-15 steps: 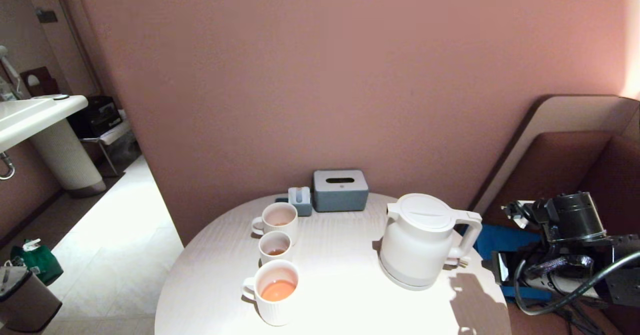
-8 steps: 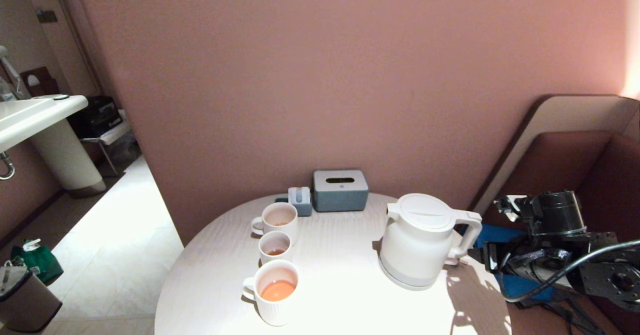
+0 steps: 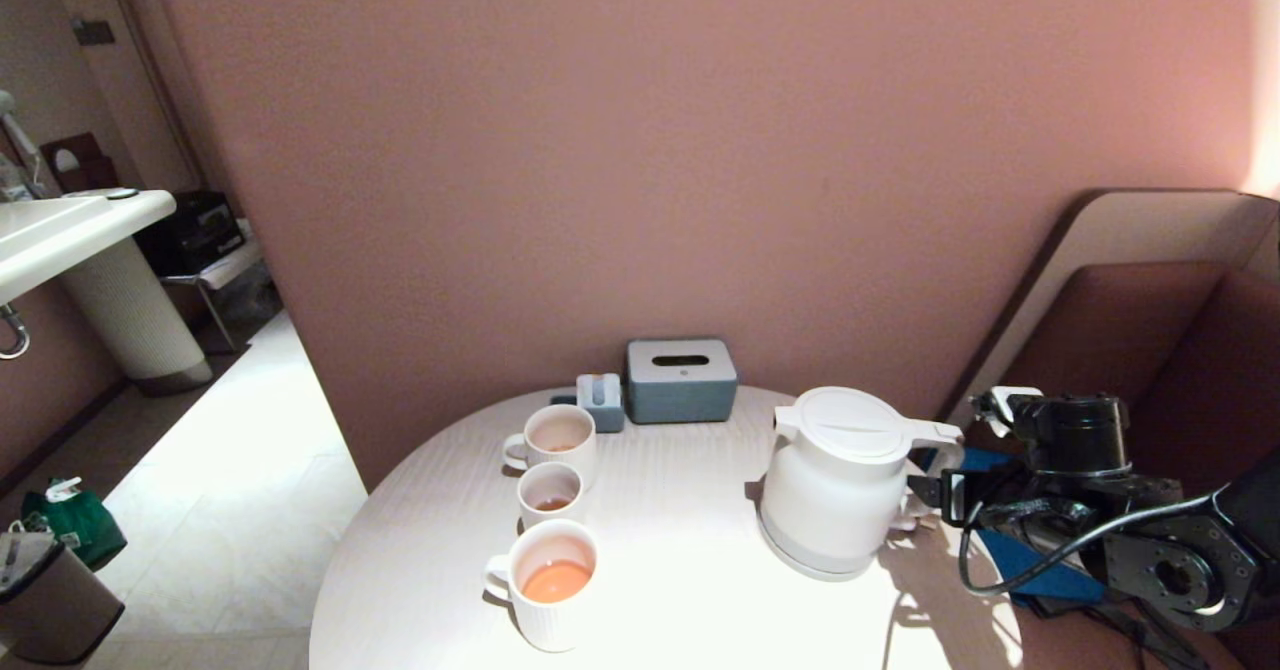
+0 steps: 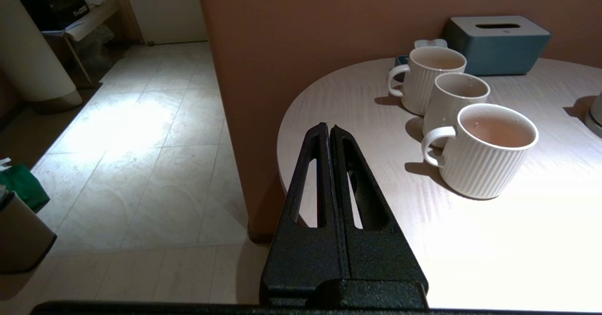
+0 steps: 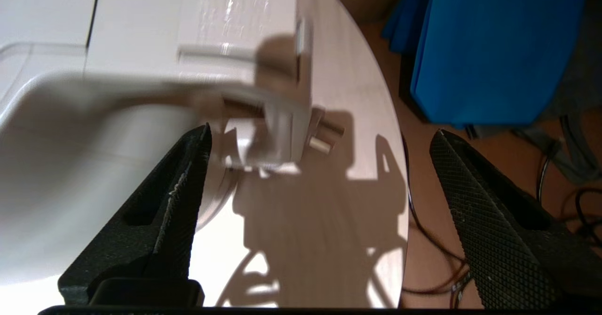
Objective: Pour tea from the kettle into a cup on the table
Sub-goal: Pick up the kettle
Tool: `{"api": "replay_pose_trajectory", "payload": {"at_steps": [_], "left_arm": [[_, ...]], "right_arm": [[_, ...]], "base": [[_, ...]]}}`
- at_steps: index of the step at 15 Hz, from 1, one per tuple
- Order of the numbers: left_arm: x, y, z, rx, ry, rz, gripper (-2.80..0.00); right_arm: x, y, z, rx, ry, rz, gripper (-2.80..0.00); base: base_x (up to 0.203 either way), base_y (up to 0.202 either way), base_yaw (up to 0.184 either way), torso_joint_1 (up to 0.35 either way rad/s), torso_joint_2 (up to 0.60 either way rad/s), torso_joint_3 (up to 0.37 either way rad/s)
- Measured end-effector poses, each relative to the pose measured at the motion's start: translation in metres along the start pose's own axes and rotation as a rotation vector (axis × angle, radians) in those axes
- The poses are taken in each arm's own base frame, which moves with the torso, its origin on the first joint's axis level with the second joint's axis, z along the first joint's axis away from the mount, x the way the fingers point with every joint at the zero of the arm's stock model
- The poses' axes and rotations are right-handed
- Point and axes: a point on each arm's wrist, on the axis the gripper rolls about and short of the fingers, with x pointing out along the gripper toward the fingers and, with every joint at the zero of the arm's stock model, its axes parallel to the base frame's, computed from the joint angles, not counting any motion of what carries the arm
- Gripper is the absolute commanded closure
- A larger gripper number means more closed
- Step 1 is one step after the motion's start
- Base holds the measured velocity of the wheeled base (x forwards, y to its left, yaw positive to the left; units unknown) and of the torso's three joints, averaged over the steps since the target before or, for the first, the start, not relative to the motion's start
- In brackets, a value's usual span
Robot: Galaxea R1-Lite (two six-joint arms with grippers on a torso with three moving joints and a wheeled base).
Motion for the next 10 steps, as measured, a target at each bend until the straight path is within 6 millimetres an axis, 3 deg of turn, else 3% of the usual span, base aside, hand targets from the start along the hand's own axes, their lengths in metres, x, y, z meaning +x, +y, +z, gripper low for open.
{"api": "replay_pose_trajectory", "payload": {"at_steps": [10], "left_arm": [[0.0, 0.0, 0.0, 0.0, 0.0, 0.0, 0.0]], "right_arm": [[0.032, -0.002, -0.001, -0.007, -0.198, -0.003, -2.8]], "base": [[0.0, 0.0, 0.0, 0.0, 0.0, 0.0]]}}
